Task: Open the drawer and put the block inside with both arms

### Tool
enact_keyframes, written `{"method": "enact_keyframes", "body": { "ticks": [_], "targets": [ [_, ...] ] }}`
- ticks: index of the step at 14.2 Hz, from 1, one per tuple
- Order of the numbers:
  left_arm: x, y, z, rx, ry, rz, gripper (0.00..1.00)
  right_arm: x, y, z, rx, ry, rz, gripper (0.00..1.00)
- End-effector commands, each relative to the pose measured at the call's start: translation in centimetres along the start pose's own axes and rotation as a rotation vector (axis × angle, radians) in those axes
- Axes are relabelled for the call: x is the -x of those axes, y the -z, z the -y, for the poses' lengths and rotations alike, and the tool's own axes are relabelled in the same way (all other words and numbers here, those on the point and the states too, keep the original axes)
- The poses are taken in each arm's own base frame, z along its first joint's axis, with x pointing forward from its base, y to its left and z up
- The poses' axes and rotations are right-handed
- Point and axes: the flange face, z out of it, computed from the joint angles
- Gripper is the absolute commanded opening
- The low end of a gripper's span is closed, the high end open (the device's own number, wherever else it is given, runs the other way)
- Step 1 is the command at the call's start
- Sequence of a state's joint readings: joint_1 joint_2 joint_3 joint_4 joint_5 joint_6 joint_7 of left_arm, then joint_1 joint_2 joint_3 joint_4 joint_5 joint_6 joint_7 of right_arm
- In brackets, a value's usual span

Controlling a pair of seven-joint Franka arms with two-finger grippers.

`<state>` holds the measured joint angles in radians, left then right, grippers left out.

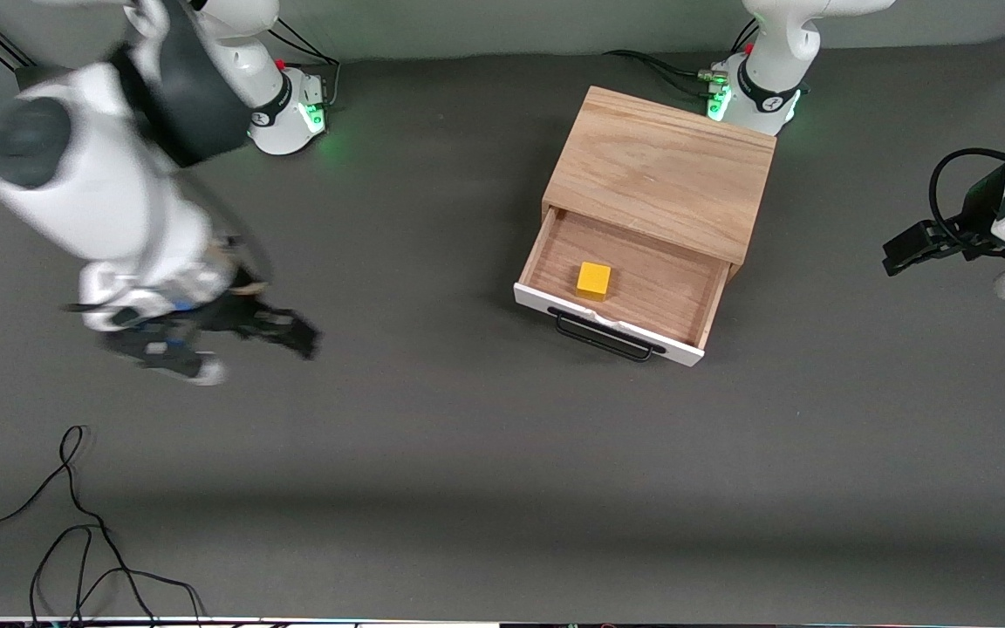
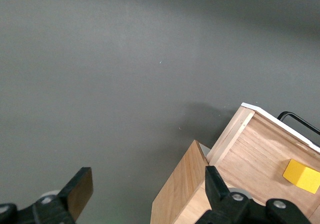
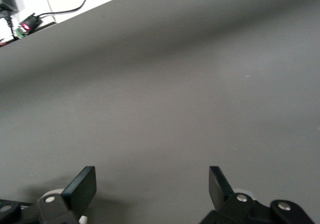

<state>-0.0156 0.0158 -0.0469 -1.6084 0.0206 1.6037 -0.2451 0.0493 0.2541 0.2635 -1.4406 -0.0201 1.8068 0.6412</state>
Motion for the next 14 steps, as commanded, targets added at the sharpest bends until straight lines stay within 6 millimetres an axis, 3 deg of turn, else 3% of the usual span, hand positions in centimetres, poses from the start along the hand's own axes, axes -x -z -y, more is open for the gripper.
{"method": "enact_keyframes", "body": {
  "ticks": [1, 3, 5, 9, 13, 14],
  "targets": [
    [0.0, 0.2, 0.1, -0.012, 0.001, -0.013, 1.0, 0.7, 0.6, -8.0, -0.01, 0.063, -0.006, 1.0],
    [-0.1, 0.0, 0.1, -0.014, 0.001, -0.012, 1.0, 0.5, 1.6, -12.1, 0.011, 0.118, -0.016, 1.0],
    [-0.2, 0.2, -0.2, -0.011, -0.005, -0.029, 0.99, 0.3, 1.8, -13.7, 0.074, 0.272, -0.001, 1.0],
    [-0.1, 0.2, 0.0, -0.016, -0.004, -0.021, 0.99, 0.7, 2.9, -14.3, 0.127, 0.314, 0.042, 1.0],
    [0.0, 0.2, -0.2, -0.016, -0.008, -0.021, 0.99, -0.1, 4.2, -14.4, 0.104, 0.329, 0.031, 1.0],
    [0.0, 0.2, -0.2, -0.017, -0.008, -0.019, 1.0, -0.6, 4.6, -15.6, 0.065, 0.294, 0.032, 1.0]
  ]
}}
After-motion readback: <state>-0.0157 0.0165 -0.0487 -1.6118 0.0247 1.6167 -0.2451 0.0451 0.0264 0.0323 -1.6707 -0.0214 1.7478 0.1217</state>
